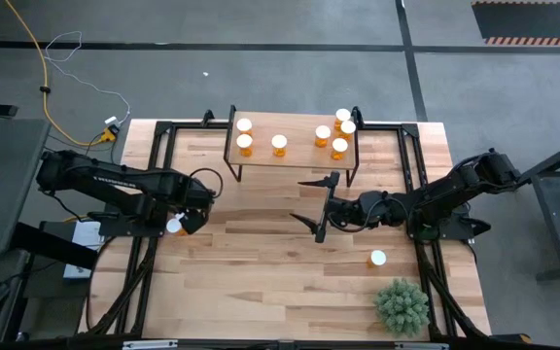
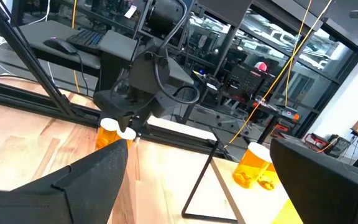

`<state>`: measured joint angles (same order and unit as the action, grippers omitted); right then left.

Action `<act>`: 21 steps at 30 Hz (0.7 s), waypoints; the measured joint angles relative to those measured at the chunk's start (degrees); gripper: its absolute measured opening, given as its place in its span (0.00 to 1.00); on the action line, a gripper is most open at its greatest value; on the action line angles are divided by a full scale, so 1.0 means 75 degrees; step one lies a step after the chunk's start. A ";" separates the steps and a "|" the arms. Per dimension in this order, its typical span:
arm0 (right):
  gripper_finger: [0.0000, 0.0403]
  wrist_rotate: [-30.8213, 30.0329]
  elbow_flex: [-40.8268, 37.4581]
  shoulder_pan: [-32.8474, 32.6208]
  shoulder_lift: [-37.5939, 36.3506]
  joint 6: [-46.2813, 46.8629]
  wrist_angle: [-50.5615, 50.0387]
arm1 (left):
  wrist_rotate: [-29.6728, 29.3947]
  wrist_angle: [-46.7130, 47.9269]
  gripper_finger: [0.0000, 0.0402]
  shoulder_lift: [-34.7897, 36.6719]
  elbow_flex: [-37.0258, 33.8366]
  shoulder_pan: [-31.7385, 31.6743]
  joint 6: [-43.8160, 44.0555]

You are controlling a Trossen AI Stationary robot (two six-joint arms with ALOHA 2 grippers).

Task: Pick and place medicine bottles onto shelf by color
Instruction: Put the yellow pill bottle on the shelf

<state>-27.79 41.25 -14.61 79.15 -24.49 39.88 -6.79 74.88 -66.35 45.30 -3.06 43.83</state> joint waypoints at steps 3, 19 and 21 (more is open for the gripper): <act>0.96 0.0000 0.0000 0.0000 0.0001 0.0005 -0.0019 | -0.0018 -0.0017 0.65 0.0000 0.0000 0.0013 -0.0154; 0.96 0.0251 0.0000 0.0000 0.0001 0.0063 -0.0204 | 0.0080 -0.0100 0.70 -0.0043 -0.0041 0.0015 0.0128; 0.96 0.0251 0.0000 0.0002 0.0002 0.0101 -0.0204 | 0.0141 -0.0152 0.72 -0.0103 -0.0041 0.0011 0.0104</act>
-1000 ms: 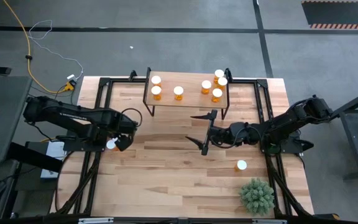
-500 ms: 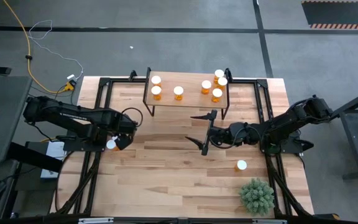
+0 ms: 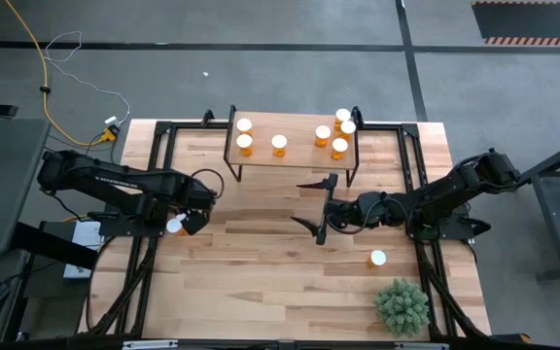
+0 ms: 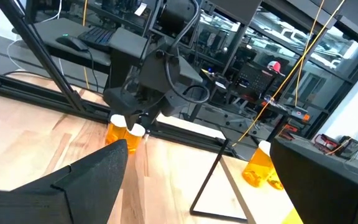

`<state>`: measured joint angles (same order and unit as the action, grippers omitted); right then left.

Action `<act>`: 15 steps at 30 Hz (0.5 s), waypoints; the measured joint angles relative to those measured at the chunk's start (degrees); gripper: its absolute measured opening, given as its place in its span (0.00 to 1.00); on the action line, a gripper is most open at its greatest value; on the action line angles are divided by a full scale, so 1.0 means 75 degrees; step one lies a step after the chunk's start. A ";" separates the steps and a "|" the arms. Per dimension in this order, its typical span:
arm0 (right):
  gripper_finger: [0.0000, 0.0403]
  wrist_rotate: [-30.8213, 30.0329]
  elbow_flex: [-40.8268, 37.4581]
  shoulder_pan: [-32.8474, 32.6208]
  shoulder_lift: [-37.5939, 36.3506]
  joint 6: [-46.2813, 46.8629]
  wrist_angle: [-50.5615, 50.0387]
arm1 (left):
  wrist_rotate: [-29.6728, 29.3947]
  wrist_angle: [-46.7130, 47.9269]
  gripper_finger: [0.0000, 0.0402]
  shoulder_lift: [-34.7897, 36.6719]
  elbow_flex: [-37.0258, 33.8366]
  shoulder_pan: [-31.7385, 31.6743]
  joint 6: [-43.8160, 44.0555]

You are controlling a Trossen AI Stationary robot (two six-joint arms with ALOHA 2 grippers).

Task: Pick and place medicine bottles onto shelf by color
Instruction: Put the yellow pill bottle on the shelf

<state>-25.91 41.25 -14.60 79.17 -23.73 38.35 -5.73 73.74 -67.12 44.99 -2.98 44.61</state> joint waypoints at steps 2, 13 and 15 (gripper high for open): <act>0.96 0.0000 0.0000 0.0001 -0.0001 0.0102 -0.0006 | 0.0076 -0.0001 0.73 -0.0116 0.0000 0.0002 -0.0072; 0.96 -0.0003 0.0000 -0.0002 0.0000 0.0102 -0.0036 | -0.0382 0.0010 0.73 -0.0973 -0.0003 -0.0183 0.0263; 0.96 -0.0003 -0.0003 -0.0002 0.0001 0.0102 -0.0082 | -0.0313 -0.0005 0.73 -0.1145 -0.0003 -0.0299 0.0292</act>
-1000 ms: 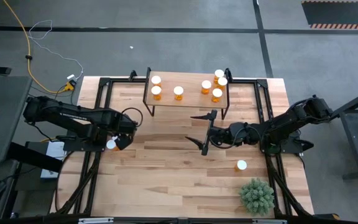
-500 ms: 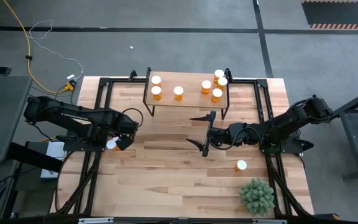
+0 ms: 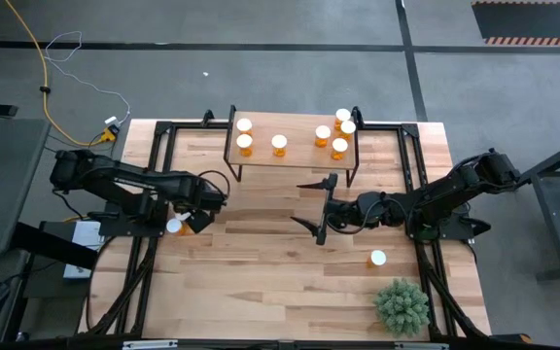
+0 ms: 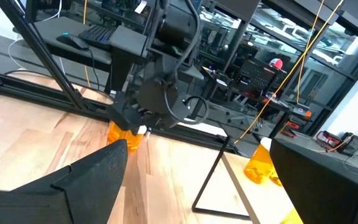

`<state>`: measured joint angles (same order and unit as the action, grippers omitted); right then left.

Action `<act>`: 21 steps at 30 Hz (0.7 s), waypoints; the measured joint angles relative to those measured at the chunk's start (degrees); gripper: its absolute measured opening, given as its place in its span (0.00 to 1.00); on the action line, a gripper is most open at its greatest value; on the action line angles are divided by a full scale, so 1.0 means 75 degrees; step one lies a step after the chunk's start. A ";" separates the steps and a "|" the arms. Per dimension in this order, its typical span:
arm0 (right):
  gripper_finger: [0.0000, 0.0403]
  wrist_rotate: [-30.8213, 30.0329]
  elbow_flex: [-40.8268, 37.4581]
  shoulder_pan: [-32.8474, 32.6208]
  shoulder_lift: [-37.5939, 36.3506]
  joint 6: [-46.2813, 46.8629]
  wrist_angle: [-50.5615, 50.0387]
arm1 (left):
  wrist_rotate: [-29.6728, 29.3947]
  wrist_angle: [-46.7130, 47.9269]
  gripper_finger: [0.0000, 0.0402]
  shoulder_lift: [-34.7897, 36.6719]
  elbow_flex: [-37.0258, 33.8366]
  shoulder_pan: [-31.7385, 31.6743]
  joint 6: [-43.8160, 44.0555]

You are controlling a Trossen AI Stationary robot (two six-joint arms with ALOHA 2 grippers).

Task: Pick and place medicine bottles onto shelf by color
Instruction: Put the yellow pill bottle on the shelf

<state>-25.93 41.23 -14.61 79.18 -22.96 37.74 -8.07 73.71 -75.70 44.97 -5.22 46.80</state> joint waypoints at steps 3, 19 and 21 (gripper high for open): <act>0.96 -0.0003 0.0000 0.0000 0.0000 0.0000 0.0012 | 0.0396 -0.0017 0.73 -0.0231 0.0000 -0.0124 -0.0088; 0.96 -0.0006 0.0000 0.0000 0.0000 -0.0044 0.0018 | 0.1133 -0.0080 0.73 -0.1344 0.0000 -0.0133 -0.0414; 0.96 -0.0008 0.0000 0.0000 0.0000 -0.0114 0.0017 | 0.1133 -0.0080 0.72 -0.1363 0.0000 -0.0133 -0.0471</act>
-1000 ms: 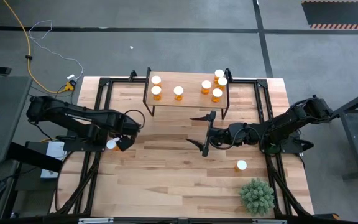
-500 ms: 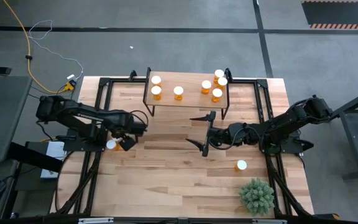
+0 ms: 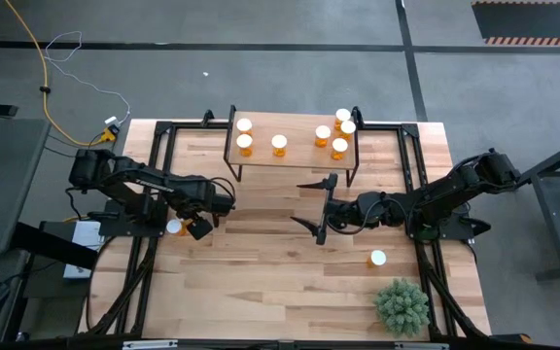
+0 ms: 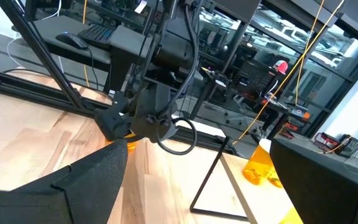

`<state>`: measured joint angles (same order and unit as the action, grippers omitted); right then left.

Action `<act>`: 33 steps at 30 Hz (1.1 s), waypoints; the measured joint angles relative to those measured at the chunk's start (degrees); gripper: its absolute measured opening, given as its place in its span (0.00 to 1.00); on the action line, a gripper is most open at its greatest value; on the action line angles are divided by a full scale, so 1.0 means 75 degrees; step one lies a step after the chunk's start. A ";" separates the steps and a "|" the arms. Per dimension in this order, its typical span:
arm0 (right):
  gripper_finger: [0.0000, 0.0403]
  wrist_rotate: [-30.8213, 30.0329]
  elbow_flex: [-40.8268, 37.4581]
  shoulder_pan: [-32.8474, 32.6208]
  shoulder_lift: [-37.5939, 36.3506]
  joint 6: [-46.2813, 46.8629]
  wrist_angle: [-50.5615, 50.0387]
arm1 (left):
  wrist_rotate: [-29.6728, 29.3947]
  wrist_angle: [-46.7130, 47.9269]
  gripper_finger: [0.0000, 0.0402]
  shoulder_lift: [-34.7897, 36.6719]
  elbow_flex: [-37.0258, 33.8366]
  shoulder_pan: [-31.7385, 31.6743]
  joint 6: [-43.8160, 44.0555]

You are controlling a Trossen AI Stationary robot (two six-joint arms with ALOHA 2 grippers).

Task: Pick and place medicine bottles onto shelf by color
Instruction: Put the yellow pill bottle on the shelf

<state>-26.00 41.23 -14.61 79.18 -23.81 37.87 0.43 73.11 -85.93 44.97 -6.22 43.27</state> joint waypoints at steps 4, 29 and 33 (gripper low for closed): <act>0.96 -0.0002 0.0000 0.0000 0.0000 -0.0088 0.0003 | -0.0006 -0.0007 0.65 0.0000 0.0000 0.0000 0.0003; 0.96 -0.0014 0.0000 0.0000 0.0000 -0.0246 0.0006 | 0.0124 0.0042 0.52 0.0169 0.0715 0.0000 -0.0115; 0.96 -0.0047 0.0000 0.0000 0.0000 -0.0236 0.0009 | 0.0309 0.0141 0.52 0.0514 0.1203 0.0000 -0.0190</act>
<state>-26.35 41.23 -14.61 79.18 -25.58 37.93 2.74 74.17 -82.08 53.99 -6.22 41.84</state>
